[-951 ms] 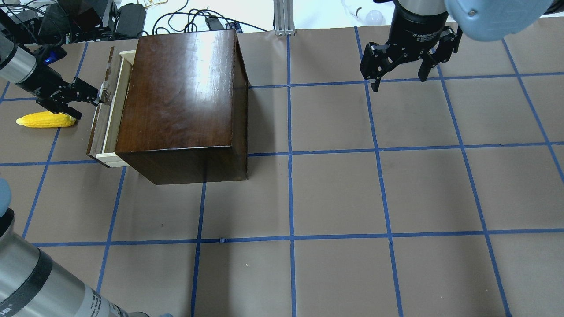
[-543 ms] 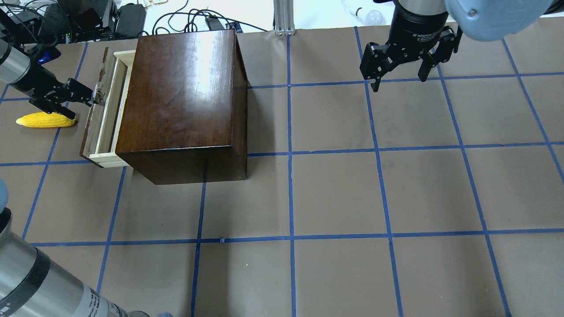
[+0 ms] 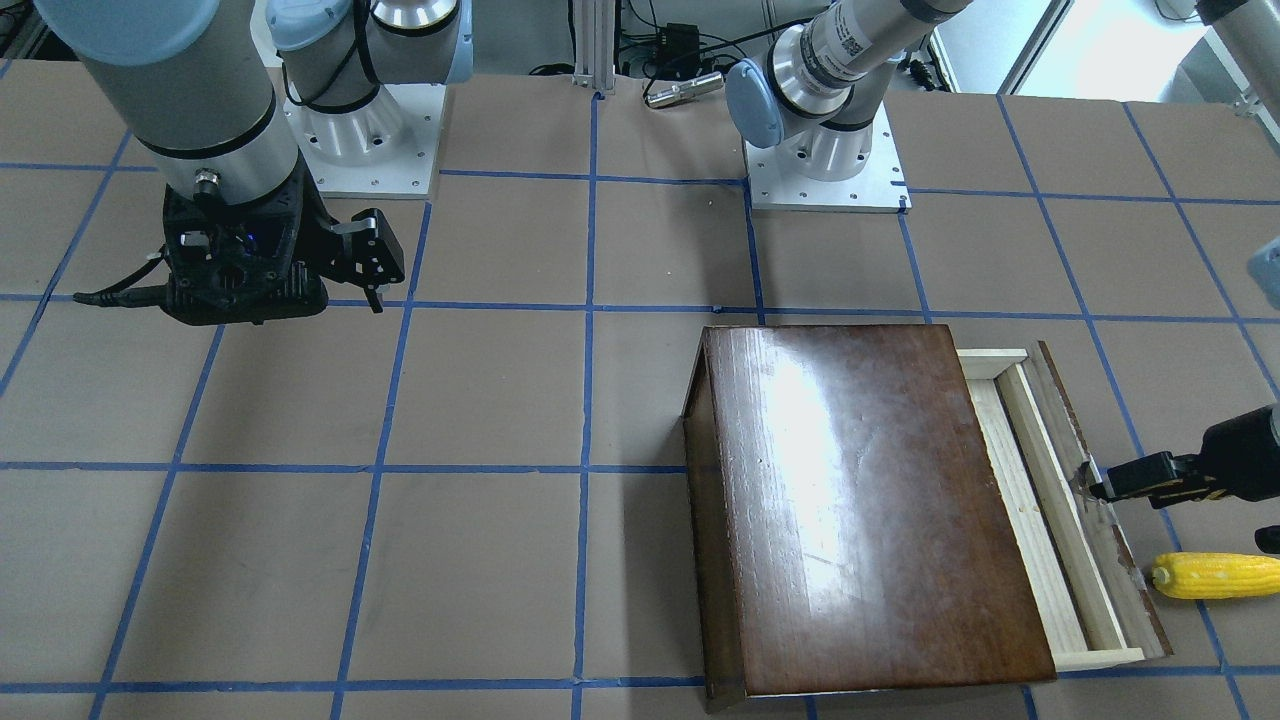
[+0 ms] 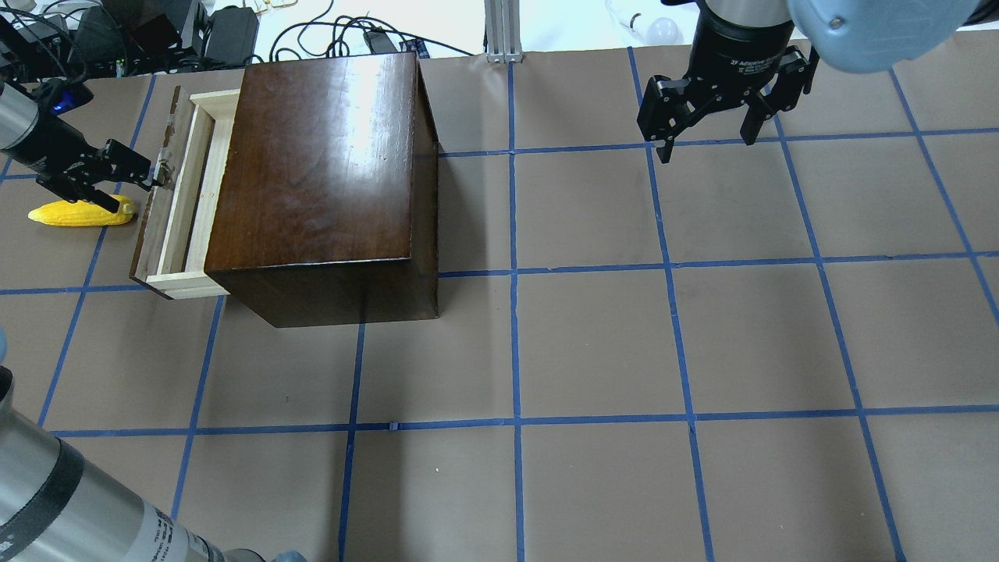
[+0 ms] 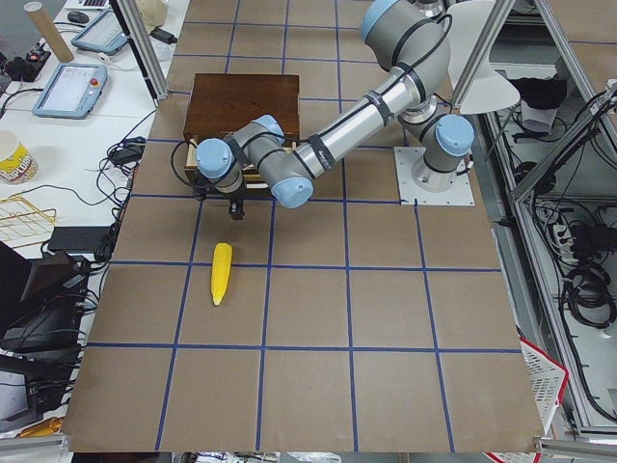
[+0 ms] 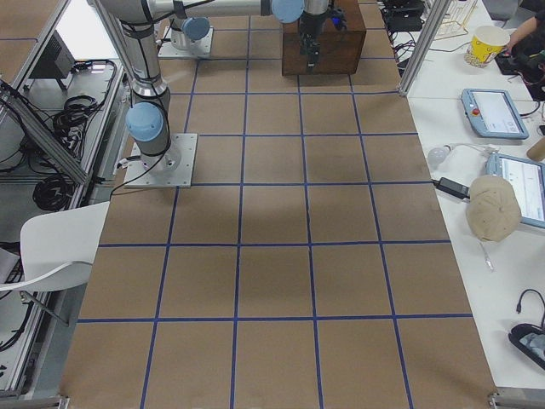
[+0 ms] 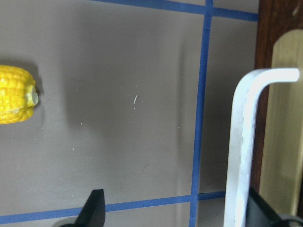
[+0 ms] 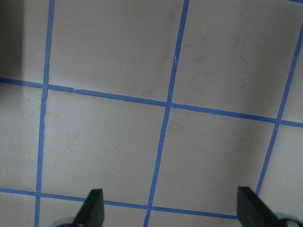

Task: Open drawer and put corn inside
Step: 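Pull the drawer outward from the cabinet with the left gripper, then release the handle and lift the left gripper away, then lower the left gripper onto the yellow corn cob and grasp it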

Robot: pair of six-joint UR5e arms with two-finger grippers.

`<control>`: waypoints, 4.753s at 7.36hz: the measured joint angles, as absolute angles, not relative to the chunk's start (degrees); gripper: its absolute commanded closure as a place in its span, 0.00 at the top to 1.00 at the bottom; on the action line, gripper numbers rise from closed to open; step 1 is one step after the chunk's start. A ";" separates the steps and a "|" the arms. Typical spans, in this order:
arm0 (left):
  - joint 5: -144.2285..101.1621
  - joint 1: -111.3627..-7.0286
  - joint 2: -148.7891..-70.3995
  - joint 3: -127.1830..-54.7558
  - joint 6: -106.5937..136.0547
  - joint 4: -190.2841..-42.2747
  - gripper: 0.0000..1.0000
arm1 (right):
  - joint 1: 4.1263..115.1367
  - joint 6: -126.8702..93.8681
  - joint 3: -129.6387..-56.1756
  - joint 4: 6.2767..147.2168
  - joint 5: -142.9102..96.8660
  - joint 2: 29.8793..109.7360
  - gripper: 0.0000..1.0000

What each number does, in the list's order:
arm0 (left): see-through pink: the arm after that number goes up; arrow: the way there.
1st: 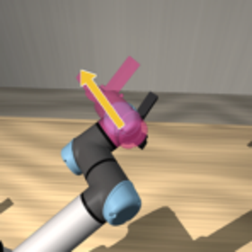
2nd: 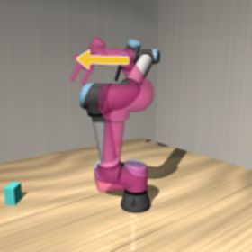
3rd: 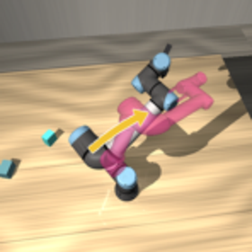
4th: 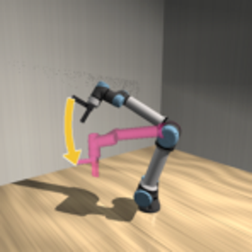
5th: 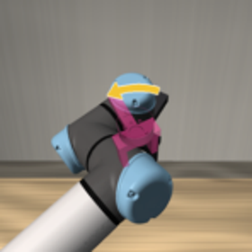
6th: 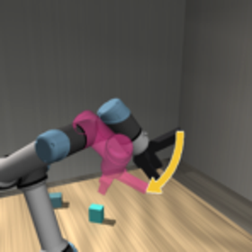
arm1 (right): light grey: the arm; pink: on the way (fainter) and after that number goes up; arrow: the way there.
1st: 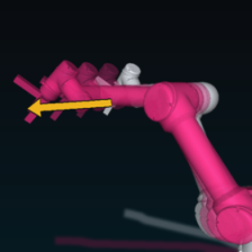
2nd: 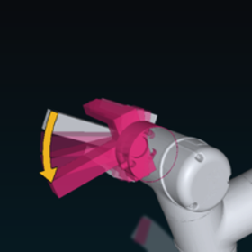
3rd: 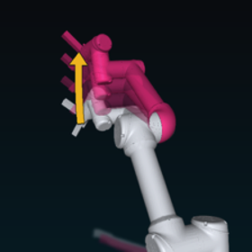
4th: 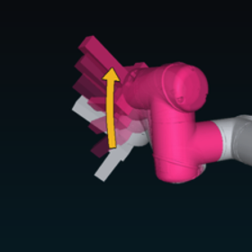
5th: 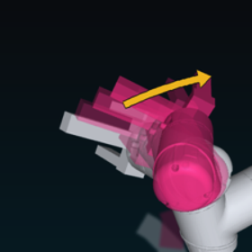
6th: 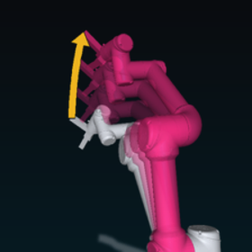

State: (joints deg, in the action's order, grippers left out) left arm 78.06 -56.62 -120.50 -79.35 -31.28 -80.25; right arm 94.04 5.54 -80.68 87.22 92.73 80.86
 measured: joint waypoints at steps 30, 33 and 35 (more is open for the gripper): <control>91.16 -52.82 -136.43 -71.37 -132.28 -57.77 0.98 | 94.04 5.52 -80.68 87.23 92.72 80.86 1.00; 89.28 -52.82 -137.31 -71.38 -132.79 -56.83 0.22 | 94.04 5.53 -80.68 87.20 92.72 80.86 1.00; 89.17 -52.80 -137.26 -71.15 -132.95 -56.79 0.00 | 94.04 5.54 -80.68 87.20 92.72 80.86 1.00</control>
